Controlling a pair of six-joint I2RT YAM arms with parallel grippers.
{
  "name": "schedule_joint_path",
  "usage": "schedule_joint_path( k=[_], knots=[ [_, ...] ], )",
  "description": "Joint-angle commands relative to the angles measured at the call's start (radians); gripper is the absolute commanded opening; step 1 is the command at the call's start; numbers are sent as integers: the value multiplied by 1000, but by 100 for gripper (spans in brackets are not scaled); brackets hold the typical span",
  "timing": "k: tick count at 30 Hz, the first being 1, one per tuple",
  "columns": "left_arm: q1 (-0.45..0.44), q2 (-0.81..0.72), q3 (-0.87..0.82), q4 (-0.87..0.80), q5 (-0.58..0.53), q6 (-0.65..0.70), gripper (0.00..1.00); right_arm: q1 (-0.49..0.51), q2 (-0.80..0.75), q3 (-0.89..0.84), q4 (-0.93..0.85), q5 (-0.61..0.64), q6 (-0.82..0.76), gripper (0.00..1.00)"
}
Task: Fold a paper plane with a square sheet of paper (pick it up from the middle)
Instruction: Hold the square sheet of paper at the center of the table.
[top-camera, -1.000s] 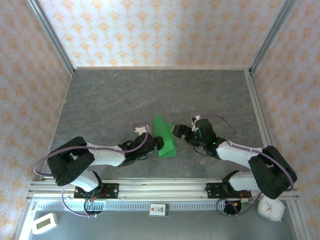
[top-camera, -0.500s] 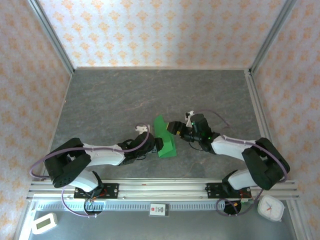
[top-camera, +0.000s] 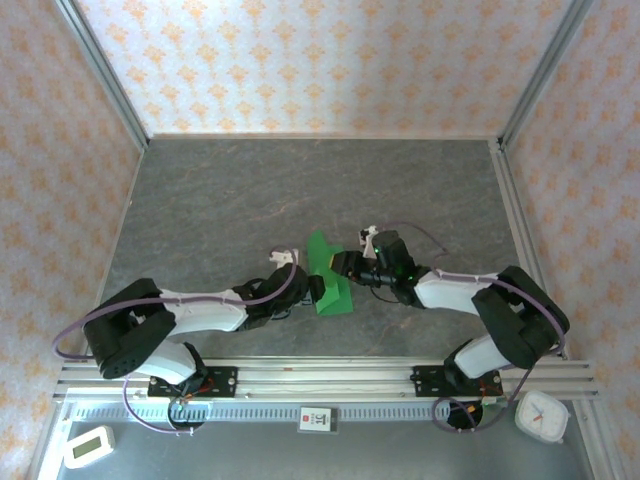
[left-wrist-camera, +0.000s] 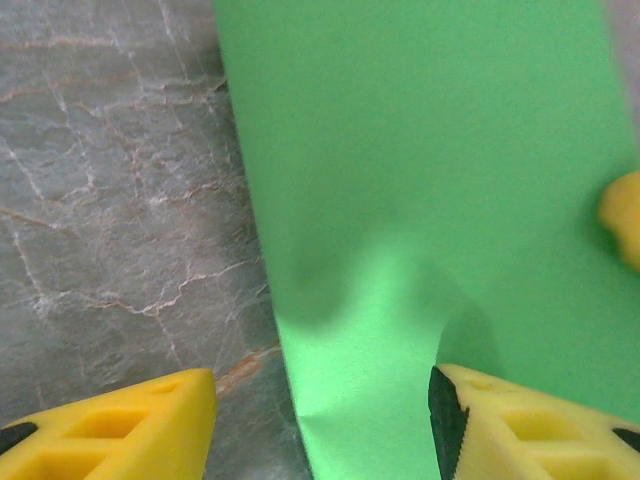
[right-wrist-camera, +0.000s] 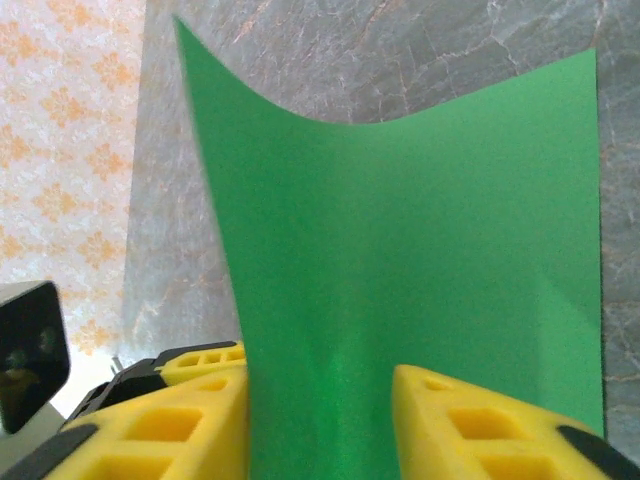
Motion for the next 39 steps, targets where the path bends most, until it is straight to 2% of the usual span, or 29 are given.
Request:
schedule_joint_path(
  k=[1, 5, 15, 24, 33, 39],
  knots=[
    [2, -49, -17, 4, -46, -19, 61, 9, 16, -24, 51, -24, 3, 38],
    [2, -72, -42, 36, -53, -61, 60, 14, 18, -34, 62, -35, 6, 41],
    [17, -88, -53, 59, -72, -111, 60, 31, 30, -48, 64, -49, 4, 38],
    [74, -79, -89, 219, 31, -167, 65, 44, 48, -59, 103, -80, 22, 35],
    [76, -40, -122, 335, 79, -206, 67, 45, 74, -90, 247, -145, 98, 6],
    [75, -23, -156, 422, 92, -228, 69, 45, 63, -129, 409, -205, 179, 0]
  ],
)
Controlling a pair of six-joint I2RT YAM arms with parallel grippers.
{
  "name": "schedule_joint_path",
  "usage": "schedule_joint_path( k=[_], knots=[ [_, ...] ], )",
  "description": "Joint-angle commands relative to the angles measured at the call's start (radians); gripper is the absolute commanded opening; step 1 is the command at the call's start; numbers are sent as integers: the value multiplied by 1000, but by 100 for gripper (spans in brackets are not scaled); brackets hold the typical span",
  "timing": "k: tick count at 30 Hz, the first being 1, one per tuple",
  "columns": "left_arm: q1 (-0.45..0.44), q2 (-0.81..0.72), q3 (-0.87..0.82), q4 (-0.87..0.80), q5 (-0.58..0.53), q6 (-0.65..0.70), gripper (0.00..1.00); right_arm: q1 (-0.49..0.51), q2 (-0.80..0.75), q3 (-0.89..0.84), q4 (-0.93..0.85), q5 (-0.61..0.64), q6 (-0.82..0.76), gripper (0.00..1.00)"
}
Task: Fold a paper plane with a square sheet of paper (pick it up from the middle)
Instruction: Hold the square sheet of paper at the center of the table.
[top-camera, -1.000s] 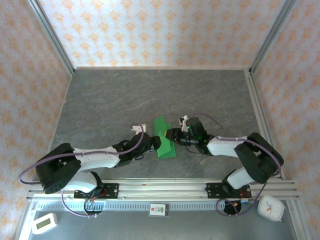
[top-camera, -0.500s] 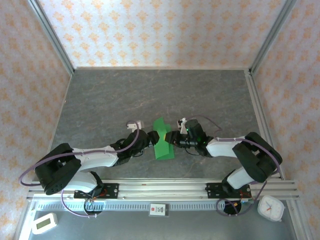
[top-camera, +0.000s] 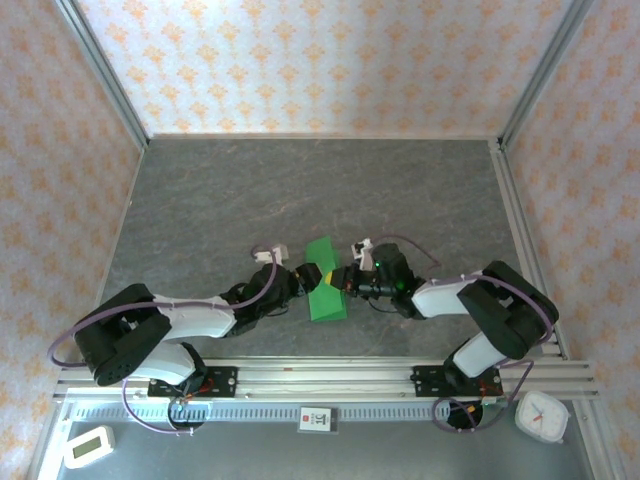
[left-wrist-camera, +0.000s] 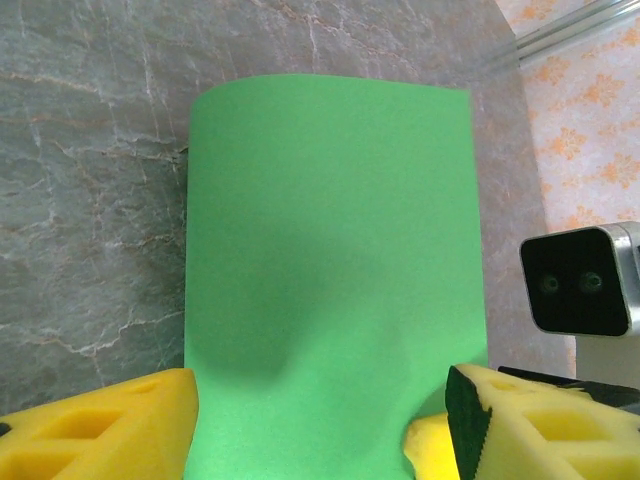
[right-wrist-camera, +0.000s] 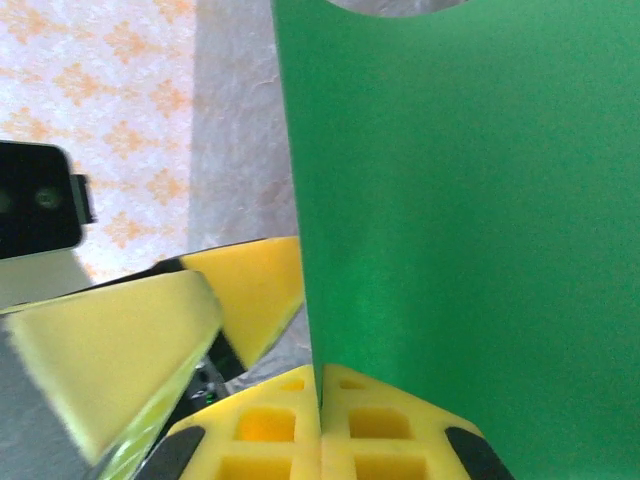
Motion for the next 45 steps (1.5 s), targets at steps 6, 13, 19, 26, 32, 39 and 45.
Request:
schedule_joint_path(
  k=[6, 13, 19, 26, 32, 39, 45],
  knots=[
    [10, 20, -42, 176, 33, -23, 71, 6, 49, -44, 268, -81, 128, 0],
    [20, 1, -23, 72, 9, -10, 71, 6, 81, -70, 286, -50, 126, 0],
    [25, -17, 23, -92, -31, 46, 71, 6, 36, -84, 211, -13, 89, 2],
    [19, 61, 106, -175, 23, 149, 71, 6, 0, -80, 129, 16, 43, 11],
    [3, 124, 137, -217, 27, 169, 70, 5, -21, -73, 86, 38, 23, 20],
    [-6, 134, 123, -218, 18, 175, 69, -18, -45, -66, 53, 41, 10, 40],
    [-13, 133, 137, -229, 17, 178, 69, -86, -137, -79, -93, 110, -30, 43]
  ],
)
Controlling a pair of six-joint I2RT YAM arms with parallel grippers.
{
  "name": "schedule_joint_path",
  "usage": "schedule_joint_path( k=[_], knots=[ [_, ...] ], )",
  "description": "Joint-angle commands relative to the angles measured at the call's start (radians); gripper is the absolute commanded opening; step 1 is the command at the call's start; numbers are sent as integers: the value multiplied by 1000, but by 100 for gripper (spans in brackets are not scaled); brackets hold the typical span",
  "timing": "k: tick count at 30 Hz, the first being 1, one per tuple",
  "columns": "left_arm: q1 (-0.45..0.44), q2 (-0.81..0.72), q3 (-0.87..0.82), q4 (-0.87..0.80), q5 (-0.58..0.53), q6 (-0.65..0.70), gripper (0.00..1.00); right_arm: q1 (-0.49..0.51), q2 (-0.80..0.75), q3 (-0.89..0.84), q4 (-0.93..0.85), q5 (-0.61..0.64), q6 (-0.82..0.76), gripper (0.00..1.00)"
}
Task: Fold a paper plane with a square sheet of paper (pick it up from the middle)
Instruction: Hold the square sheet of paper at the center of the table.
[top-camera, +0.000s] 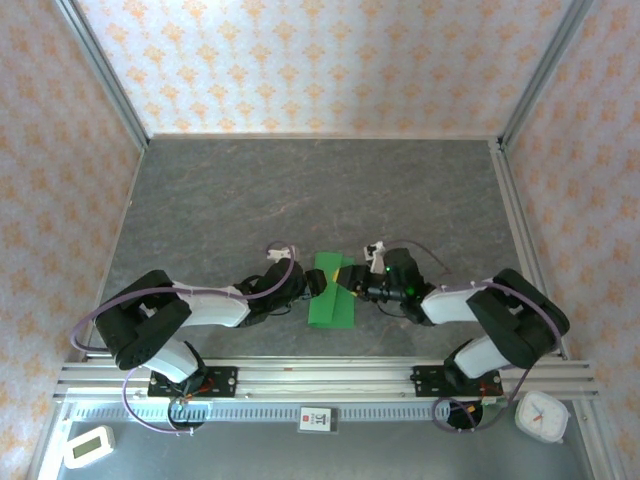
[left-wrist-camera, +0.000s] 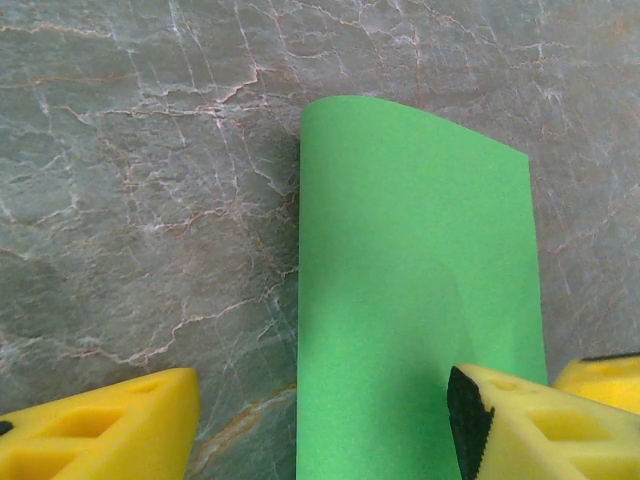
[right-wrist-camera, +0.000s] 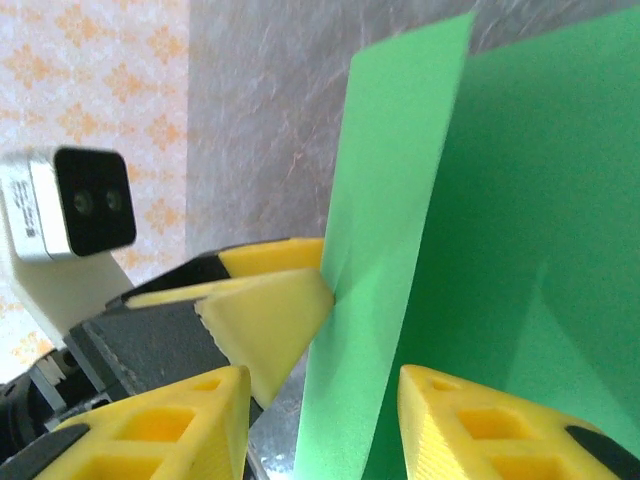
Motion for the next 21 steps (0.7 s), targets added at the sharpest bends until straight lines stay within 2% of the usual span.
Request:
schedule_joint_path(
  k=[1, 4, 7, 11, 21],
  knots=[
    [-16, 5, 23, -42, -3, 18, 69, -43, -68, -6, -105, 79, -40, 42],
    [-23, 0, 38, -51, -2, 18, 69, -65, -102, -5, -200, 126, -63, 37],
    [-32, -2, 59, -62, -6, 18, 69, -69, -113, 0, -272, 172, -83, 17],
    [-46, 3, 83, -70, -9, 9, 69, -69, -103, -5, -295, 194, -95, 1],
    [-78, 63, 155, -106, -20, -3, 69, -68, -62, -11, -272, 185, -110, 0]
  ],
)
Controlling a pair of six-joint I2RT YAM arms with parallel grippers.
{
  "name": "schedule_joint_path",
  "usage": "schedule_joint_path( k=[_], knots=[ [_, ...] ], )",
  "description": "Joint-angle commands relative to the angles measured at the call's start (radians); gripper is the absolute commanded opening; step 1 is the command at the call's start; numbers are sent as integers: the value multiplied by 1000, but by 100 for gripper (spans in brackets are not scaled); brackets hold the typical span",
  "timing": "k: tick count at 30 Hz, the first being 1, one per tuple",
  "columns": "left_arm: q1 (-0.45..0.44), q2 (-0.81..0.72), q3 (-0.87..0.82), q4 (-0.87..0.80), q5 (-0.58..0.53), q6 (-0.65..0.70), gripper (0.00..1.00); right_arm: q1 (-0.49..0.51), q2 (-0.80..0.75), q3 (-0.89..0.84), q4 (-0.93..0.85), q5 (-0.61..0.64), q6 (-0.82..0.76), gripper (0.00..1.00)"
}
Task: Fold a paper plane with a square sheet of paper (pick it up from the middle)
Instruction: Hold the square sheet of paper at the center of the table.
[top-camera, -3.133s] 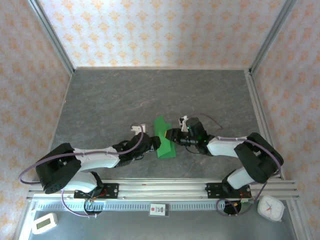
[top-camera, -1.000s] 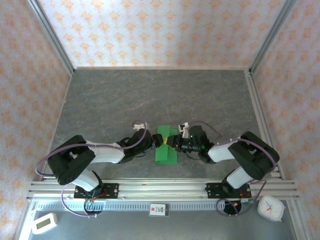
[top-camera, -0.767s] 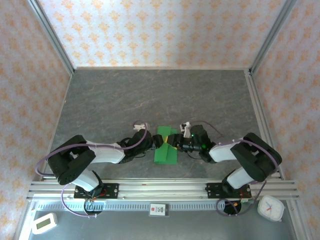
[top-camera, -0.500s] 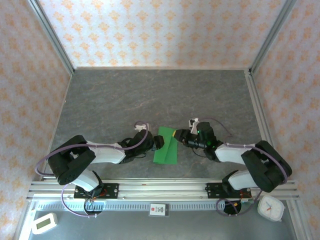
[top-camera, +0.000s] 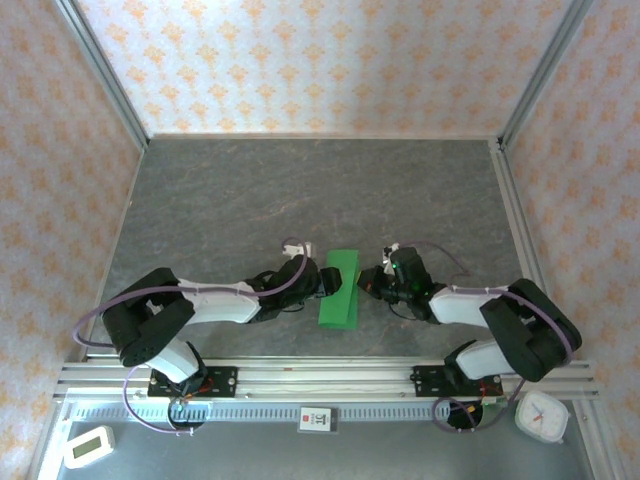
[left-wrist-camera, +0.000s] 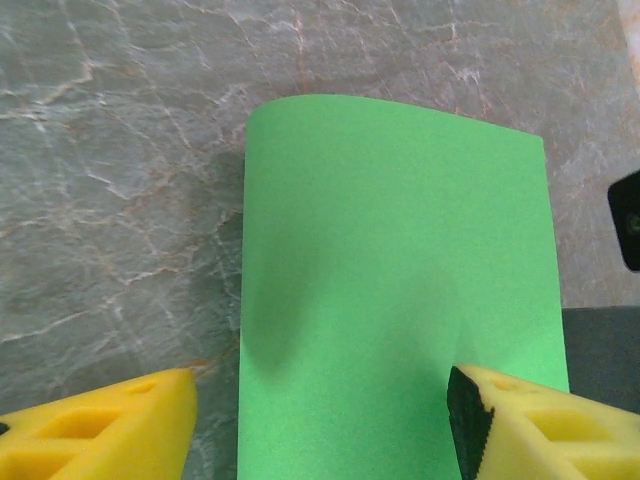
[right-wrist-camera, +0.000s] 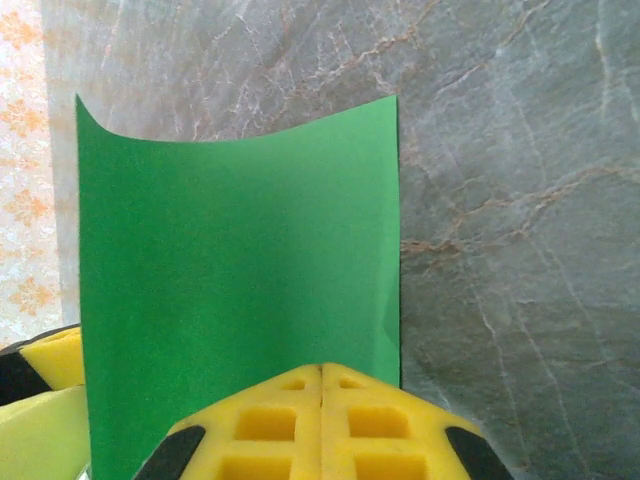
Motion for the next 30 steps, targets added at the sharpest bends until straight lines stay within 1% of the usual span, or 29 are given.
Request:
schedule_joint_path(
  k=[1, 7, 8, 10, 11, 12, 15, 19, 24, 27, 30],
  knots=[
    [-13, 29, 36, -51, -23, -2, 69, -5, -1, -7, -11, 30, -22, 0],
    [-12, 54, 64, -89, -51, -9, 69, -19, -63, -14, -45, 72, -26, 0],
    [-14, 56, 69, -95, -51, -11, 69, -23, -79, -17, -49, 73, -24, 3],
    [-14, 60, 73, -99, -55, -14, 69, -28, -100, -18, -48, 56, -29, 22],
    [-13, 61, 75, -105, -57, -17, 69, -29, -107, -17, -43, 40, -33, 29],
    [-14, 64, 79, -108, -60, -16, 69, -29, -112, -16, -36, 20, -36, 33],
    [-15, 68, 84, -114, -62, -24, 69, -28, -101, -13, -7, -43, -40, 40],
    [-16, 75, 95, -118, -65, -31, 69, -28, -72, -14, 36, -93, -36, 42],
    [-20, 80, 108, -118, -68, -35, 69, -29, -29, -34, 116, -142, -6, 41],
    [-21, 82, 113, -120, -69, -36, 69, -29, -11, -43, 152, -161, 6, 37],
    [-22, 84, 114, -121, -70, -35, 70, -28, -7, -45, 164, -167, 8, 28]
  ],
)
